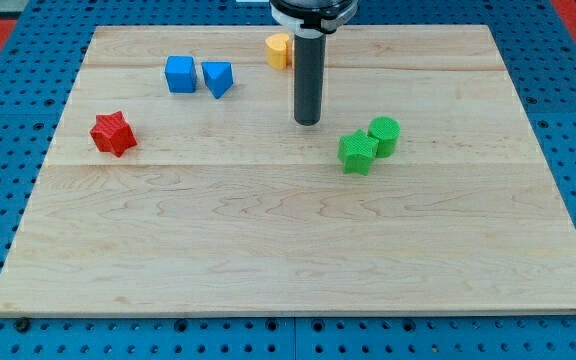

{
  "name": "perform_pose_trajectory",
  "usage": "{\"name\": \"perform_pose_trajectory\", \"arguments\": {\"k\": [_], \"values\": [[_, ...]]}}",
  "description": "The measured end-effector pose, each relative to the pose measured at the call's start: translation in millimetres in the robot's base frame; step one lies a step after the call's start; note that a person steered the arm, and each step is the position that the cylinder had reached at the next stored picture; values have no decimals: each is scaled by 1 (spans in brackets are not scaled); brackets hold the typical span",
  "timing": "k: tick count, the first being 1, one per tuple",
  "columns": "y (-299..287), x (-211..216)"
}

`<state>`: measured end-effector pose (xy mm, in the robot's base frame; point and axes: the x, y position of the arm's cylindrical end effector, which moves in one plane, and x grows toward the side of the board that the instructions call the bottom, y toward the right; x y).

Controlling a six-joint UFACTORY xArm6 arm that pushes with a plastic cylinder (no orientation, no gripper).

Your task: Slide the green circle to the top of the green star

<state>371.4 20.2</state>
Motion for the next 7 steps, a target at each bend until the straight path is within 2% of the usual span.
{"name": "perform_pose_trajectory", "arguments": {"k": [4,5,6,7], "values": [[0,7],[-11,101],[40,124],[99,101]]}}
